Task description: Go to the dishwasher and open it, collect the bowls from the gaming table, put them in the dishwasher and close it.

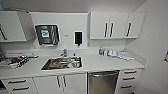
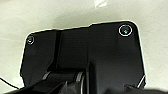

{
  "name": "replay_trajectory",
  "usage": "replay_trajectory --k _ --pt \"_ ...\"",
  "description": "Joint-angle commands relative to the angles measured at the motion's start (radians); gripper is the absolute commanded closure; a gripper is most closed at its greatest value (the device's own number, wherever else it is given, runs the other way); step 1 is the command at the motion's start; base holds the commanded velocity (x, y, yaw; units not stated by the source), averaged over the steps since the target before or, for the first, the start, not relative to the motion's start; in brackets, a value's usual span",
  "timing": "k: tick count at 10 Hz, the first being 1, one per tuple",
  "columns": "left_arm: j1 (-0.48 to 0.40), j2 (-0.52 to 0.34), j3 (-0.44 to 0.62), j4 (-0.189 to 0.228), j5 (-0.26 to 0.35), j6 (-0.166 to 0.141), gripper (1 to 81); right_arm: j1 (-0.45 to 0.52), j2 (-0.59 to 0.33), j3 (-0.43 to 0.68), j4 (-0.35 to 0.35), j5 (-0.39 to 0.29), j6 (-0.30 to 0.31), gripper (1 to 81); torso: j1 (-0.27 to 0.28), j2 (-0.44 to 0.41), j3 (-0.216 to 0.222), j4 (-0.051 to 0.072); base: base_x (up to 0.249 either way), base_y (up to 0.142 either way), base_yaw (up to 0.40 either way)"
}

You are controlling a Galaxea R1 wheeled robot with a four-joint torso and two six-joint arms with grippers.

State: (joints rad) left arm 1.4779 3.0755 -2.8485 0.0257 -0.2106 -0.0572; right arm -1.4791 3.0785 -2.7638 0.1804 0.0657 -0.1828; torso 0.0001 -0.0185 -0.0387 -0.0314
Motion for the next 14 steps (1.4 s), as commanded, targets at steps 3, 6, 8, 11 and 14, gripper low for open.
replay_trajectory --k 3,6,8,11,14 --pt "-0.049 -0.003 -0.005 -0.001 0.037 -0.003 1.0 0.052 0.004 0.004 0.007 -0.050 0.000 1.0 0.000 0.000 0.000 0.000 0.136 0.000 0.000" --pt "-0.049 -0.006 -0.005 -0.001 0.037 -0.003 1.0 0.053 0.005 0.007 0.007 -0.050 0.000 1.0 0.000 0.000 0.000 0.000 0.136 0.000 0.000" --pt "-0.049 -0.004 -0.005 -0.001 0.037 -0.004 1.0 0.058 0.008 0.007 0.005 -0.050 0.000 1.0 0.000 0.000 0.000 0.000 0.137 0.000 0.000" --pt "-0.049 -0.006 -0.005 -0.001 0.037 -0.004 1.0 0.059 0.008 0.007 0.007 -0.050 0.000 1.0 0.000 0.000 0.000 0.000 0.137 0.000 0.000" --pt "-0.049 -0.003 -0.005 -0.001 0.037 -0.004 1.0 0.059 0.008 0.009 0.007 -0.050 0.003 1.0 0.000 0.000 0.000 0.000 0.137 0.000 0.000"
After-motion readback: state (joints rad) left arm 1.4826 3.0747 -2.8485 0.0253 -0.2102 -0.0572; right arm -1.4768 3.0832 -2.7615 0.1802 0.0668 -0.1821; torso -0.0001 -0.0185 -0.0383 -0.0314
